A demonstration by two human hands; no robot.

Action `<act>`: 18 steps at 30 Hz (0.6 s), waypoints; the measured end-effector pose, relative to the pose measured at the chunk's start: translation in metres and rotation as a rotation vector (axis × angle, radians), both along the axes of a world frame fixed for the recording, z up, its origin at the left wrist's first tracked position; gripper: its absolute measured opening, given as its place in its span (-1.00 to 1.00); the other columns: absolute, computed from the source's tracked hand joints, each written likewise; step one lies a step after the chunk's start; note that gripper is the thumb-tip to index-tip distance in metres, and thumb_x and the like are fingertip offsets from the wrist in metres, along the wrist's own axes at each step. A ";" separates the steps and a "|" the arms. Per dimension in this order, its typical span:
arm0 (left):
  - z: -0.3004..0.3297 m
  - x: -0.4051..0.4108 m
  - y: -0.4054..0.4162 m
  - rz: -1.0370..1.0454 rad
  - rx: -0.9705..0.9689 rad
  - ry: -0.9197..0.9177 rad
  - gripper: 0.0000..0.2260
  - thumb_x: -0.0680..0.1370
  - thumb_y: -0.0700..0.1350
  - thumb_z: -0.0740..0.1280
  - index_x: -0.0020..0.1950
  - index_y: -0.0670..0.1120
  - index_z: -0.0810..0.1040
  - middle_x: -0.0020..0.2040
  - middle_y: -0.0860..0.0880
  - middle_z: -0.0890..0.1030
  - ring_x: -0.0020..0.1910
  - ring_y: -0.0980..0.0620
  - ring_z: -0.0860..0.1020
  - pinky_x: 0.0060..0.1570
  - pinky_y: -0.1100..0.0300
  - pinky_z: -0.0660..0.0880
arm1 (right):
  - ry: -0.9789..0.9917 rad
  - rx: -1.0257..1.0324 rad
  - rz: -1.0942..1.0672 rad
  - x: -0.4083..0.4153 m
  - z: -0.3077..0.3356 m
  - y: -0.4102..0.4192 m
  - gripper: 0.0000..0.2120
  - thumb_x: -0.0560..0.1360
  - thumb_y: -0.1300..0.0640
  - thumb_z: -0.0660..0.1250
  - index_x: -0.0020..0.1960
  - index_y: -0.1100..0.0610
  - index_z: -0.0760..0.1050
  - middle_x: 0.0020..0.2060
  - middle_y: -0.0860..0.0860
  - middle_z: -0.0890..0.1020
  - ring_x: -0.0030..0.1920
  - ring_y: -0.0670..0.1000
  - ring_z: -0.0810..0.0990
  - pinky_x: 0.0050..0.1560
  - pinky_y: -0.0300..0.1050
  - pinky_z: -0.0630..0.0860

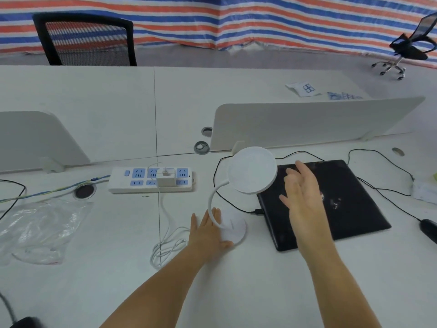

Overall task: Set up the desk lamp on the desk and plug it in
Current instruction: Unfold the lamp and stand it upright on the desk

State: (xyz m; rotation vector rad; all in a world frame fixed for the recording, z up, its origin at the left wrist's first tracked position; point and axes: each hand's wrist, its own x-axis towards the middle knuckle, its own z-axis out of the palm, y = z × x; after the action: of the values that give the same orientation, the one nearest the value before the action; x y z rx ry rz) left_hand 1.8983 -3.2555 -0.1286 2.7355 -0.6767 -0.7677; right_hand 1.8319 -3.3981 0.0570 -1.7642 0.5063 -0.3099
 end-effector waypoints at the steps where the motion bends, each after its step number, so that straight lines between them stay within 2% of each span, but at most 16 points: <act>1: 0.000 0.000 0.000 0.002 0.001 -0.002 -0.17 0.51 0.25 0.17 0.53 -0.10 -0.23 0.58 -0.02 -0.16 0.54 0.03 -0.21 0.49 -0.15 -0.26 | -0.002 0.025 -0.003 0.002 -0.003 0.002 -0.29 0.39 -0.31 0.15 0.48 -0.11 0.15 0.25 -0.15 0.47 0.25 -0.18 0.47 0.36 0.09 0.41; 3: 0.001 0.000 0.000 0.001 0.007 -0.014 -0.18 0.51 0.25 0.17 0.53 -0.10 -0.23 0.58 -0.02 -0.15 0.55 0.03 -0.20 0.49 -0.14 -0.26 | -0.014 0.073 0.010 0.012 -0.002 0.008 -0.44 0.53 -0.20 0.12 0.48 -0.06 0.17 0.22 -0.14 0.47 0.19 -0.12 0.50 0.25 0.02 0.51; 5: 0.001 -0.001 0.000 0.010 -0.003 -0.016 -0.18 0.50 0.24 0.18 0.53 -0.10 -0.22 0.58 -0.01 -0.14 0.55 0.03 -0.19 0.49 -0.13 -0.27 | -0.012 -0.001 0.044 0.024 0.003 0.017 -0.59 0.62 -0.09 0.06 0.43 -0.02 0.25 0.16 -0.16 0.47 0.11 -0.06 0.52 -0.07 -0.22 0.62; 6: 0.002 -0.001 0.000 0.017 -0.010 -0.010 -0.17 0.50 0.23 0.19 0.53 -0.10 -0.22 0.58 -0.01 -0.14 0.55 0.04 -0.20 0.49 -0.13 -0.27 | -0.011 -0.043 0.053 0.029 0.004 0.021 -0.61 0.63 -0.05 0.04 0.42 0.01 0.29 0.13 -0.12 0.47 0.05 -0.04 0.54 -0.24 -0.30 0.60; 8: 0.002 -0.001 0.000 0.021 -0.015 -0.005 -0.17 0.50 0.23 0.20 0.53 -0.10 -0.22 0.58 -0.01 -0.15 0.54 0.04 -0.20 0.49 -0.13 -0.27 | 0.005 -0.088 0.053 0.037 0.003 0.023 -0.62 0.64 -0.01 0.03 0.39 0.07 0.34 0.15 0.00 0.50 -0.03 0.03 0.55 -0.43 -0.38 0.50; 10: 0.001 -0.001 0.000 0.015 -0.011 -0.015 -0.16 0.50 0.25 0.19 0.53 -0.11 -0.21 0.58 -0.01 -0.15 0.55 0.04 -0.19 0.49 -0.14 -0.26 | 0.016 -0.086 0.039 0.043 0.001 0.021 -0.65 0.65 0.02 0.01 0.33 0.11 0.40 0.14 0.07 0.52 -0.21 0.00 0.59 -0.49 -0.38 0.46; 13: -0.003 0.000 -0.001 0.016 -0.001 -0.014 -0.15 0.49 0.27 0.18 0.53 -0.10 -0.21 0.58 -0.01 -0.15 0.55 0.03 -0.19 0.48 -0.14 -0.25 | 0.038 -0.038 0.019 0.050 0.000 0.015 -0.68 0.65 0.05 0.01 0.23 0.11 0.46 0.09 0.09 0.54 -0.51 -0.09 0.56 -0.48 -0.27 0.48; 15: -0.005 0.000 -0.003 0.026 -0.002 -0.011 -0.15 0.49 0.27 0.19 0.53 -0.10 -0.22 0.58 -0.01 -0.15 0.55 0.04 -0.20 0.49 -0.14 -0.25 | 0.040 -0.027 0.018 0.054 -0.001 0.012 -0.70 0.65 0.06 0.01 0.16 0.11 0.47 0.07 0.11 0.55 -0.53 -0.08 0.53 -0.49 -0.26 0.46; 18: -0.005 0.000 -0.006 0.041 -0.017 -0.004 -0.15 0.49 0.25 0.20 0.53 -0.11 -0.22 0.58 -0.01 -0.14 0.54 0.04 -0.20 0.50 -0.14 -0.25 | 0.030 -0.029 0.023 0.058 -0.002 0.011 -0.73 0.65 0.09 0.02 0.12 0.12 0.47 0.07 0.15 0.54 -0.43 -0.02 0.52 -0.53 -0.29 0.43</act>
State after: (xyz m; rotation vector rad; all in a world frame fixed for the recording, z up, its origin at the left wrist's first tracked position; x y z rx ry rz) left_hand 1.8981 -3.2616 -0.1336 2.7278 -0.6228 -0.7437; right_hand 1.8901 -3.3876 0.0555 -1.8039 0.5047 -0.2763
